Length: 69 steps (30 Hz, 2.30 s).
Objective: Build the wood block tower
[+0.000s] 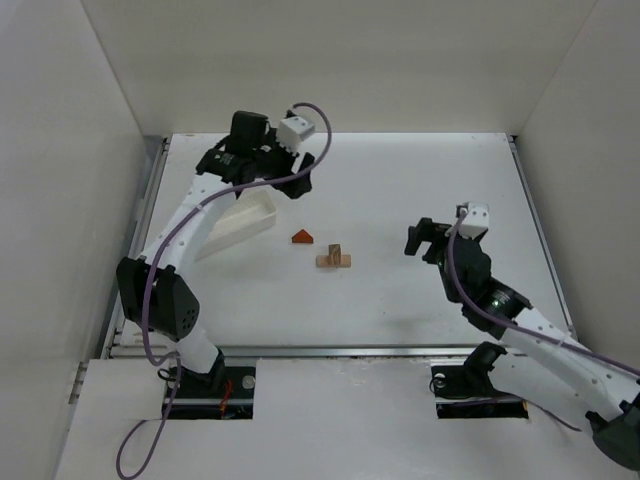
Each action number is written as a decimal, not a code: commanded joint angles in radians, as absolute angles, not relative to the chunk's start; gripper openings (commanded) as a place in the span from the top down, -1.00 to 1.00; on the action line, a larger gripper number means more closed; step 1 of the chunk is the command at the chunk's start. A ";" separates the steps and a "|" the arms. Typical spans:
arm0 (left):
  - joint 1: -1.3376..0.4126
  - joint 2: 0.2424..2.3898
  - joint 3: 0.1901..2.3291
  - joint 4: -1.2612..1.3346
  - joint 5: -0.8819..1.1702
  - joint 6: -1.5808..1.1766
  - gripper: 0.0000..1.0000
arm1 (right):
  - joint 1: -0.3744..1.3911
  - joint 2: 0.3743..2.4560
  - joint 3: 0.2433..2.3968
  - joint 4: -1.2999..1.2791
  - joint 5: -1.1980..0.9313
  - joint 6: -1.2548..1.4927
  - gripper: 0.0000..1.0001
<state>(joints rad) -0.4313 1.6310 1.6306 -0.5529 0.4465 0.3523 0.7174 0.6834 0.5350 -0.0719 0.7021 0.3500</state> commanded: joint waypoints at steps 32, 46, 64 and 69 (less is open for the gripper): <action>-0.416 1.736 1.279 -0.457 0.405 1.249 -0.60 | 0.535 1.008 0.899 -0.186 0.239 0.373 -1.00; -0.416 1.868 1.333 -0.451 0.439 1.307 -0.67 | 0.535 0.976 0.836 -0.156 0.249 0.373 -1.00; -0.436 1.956 1.402 -0.457 0.436 1.234 -0.35 | 0.535 0.985 0.827 -0.147 0.258 0.345 -1.00; -0.436 1.977 1.433 -0.468 0.445 1.192 -0.13 | 0.535 0.985 0.827 -0.147 0.258 0.345 -1.00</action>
<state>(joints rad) -0.4313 1.9785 1.3857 -0.4454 0.4072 1.2201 0.5423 0.9905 0.8207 -0.1940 0.2474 0.3550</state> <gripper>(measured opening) 0.577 0.999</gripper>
